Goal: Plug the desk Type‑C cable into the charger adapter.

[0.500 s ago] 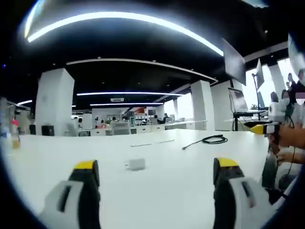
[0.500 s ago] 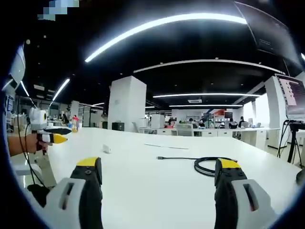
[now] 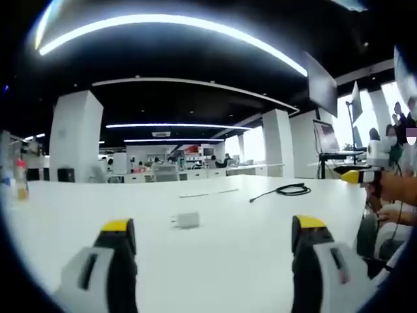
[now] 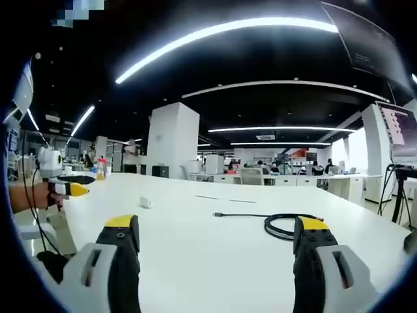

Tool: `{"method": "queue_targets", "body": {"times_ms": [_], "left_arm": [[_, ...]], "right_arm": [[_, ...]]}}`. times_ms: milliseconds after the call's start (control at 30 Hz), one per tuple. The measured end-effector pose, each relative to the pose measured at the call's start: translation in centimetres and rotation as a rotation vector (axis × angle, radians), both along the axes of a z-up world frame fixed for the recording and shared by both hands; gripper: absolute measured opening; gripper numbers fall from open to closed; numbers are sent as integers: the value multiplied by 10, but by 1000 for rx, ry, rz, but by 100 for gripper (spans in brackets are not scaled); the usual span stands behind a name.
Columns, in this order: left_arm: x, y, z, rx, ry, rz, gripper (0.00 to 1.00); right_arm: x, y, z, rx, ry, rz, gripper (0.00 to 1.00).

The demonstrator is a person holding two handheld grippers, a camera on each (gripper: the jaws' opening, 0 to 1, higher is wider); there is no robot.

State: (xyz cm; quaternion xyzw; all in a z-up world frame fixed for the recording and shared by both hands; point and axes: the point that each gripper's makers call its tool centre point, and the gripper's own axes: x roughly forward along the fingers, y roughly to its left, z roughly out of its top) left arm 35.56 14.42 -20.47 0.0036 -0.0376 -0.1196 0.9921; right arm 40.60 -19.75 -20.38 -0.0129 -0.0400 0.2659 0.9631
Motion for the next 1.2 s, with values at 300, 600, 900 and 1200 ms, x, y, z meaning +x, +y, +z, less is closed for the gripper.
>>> {"method": "queue_targets", "body": {"times_ms": [300,600,900,1200], "left_arm": [[-1,3,1,-2,-3,6,100],[-2,3,0,-2,1,4,100],[-1,3,0,1,0,1,100],[-3,5,0,1,-5,5,100]], "right_arm": [[-1,1,2,-4,-4,3,100],[-1,2,3,-6,-6,5,100],[-2,2,3,-10,-9,5,100],[-2,3,-1,-27,-4,4,100]]}}
